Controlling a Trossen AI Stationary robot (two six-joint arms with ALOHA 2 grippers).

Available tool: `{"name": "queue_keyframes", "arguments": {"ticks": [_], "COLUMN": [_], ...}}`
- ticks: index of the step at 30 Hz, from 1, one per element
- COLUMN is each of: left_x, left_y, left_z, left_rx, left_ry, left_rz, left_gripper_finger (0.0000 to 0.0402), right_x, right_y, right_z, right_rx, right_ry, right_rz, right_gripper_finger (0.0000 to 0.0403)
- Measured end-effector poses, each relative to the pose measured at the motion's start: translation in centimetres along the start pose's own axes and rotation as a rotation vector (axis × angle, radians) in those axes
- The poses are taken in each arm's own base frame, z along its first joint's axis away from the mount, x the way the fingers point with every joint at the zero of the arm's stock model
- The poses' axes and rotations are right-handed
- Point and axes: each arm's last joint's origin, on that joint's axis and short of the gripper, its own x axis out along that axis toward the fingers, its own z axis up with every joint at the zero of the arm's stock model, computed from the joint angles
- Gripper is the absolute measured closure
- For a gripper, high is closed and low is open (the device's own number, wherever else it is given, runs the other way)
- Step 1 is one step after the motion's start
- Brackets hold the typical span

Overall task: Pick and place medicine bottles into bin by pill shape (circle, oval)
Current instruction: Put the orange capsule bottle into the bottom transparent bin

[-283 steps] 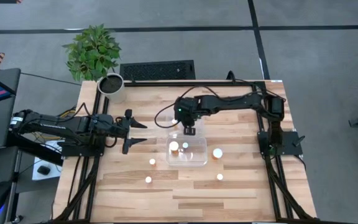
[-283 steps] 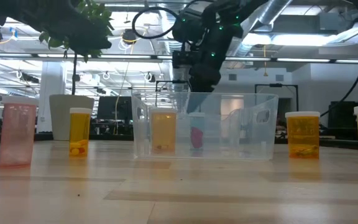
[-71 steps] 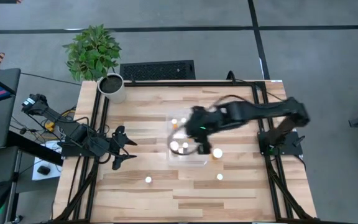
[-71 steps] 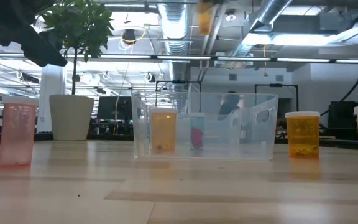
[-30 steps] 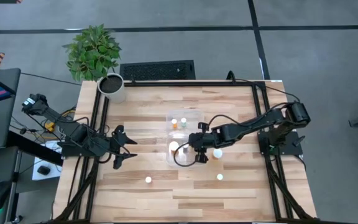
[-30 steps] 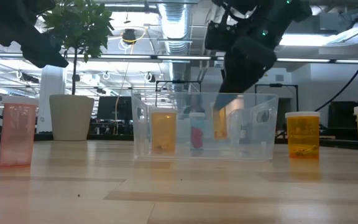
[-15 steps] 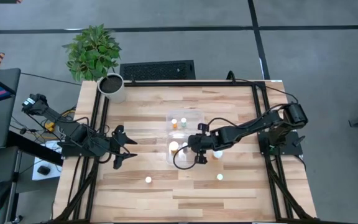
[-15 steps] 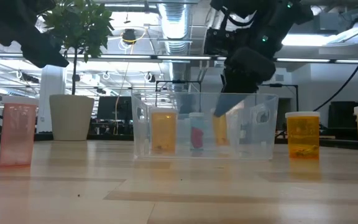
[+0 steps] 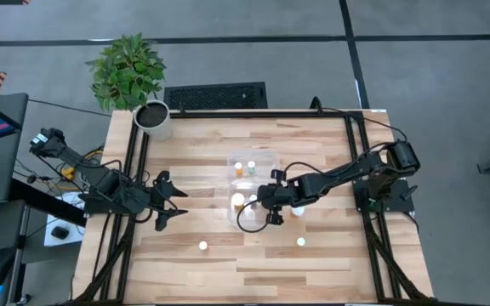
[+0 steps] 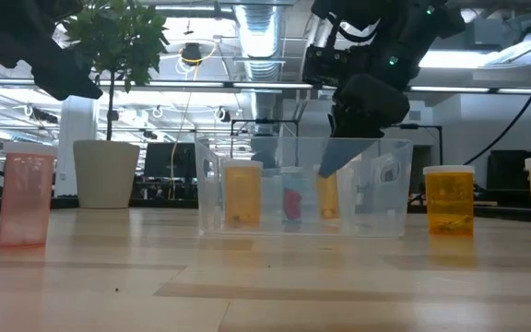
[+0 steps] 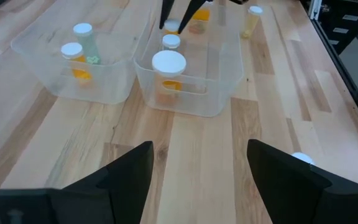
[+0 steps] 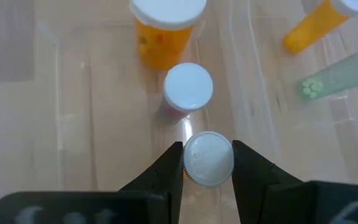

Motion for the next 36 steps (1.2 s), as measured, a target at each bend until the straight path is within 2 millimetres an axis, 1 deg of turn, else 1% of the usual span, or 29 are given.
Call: {"name": "queue_keyframes", "arguments": {"ticks": [7,14,17,27,32,36], "left_x": [0.0,0.0,0.0,0.0,0.0,0.0], "left_y": [0.0,0.0,0.0,-0.01,0.0,0.0], "left_z": [0.0,0.0,0.0,0.0,0.0,0.01], "left_rx": [0.0,-0.001,-0.002,-0.004,-0.004,-0.004], "left_ry": [0.0,0.0,0.0,0.0,0.0,0.0], "left_rz": [0.0,-0.001,-0.001,-0.001,-0.001,-0.001], "left_gripper_finger": [0.015,0.015,0.015,0.015,0.015,0.015], "right_x": [0.01,0.08,0.1,0.3,0.9,0.96], "right_y": [-0.04,-0.29,-0.36,-0.32,0.05,0.22], "right_z": [-0.01,0.04,0.05,0.0,-0.13,-0.37], "right_rx": [0.0,0.009,0.015,0.031,0.026,0.021], "right_ry": [0.002,0.003,0.003,0.007,0.011,0.027], "right_rz": [-0.001,-0.006,-0.008,-0.01,-0.018,-0.015], "right_gripper_finger": [0.0288,0.0264,0.026,0.027,0.0265,0.0262]}}
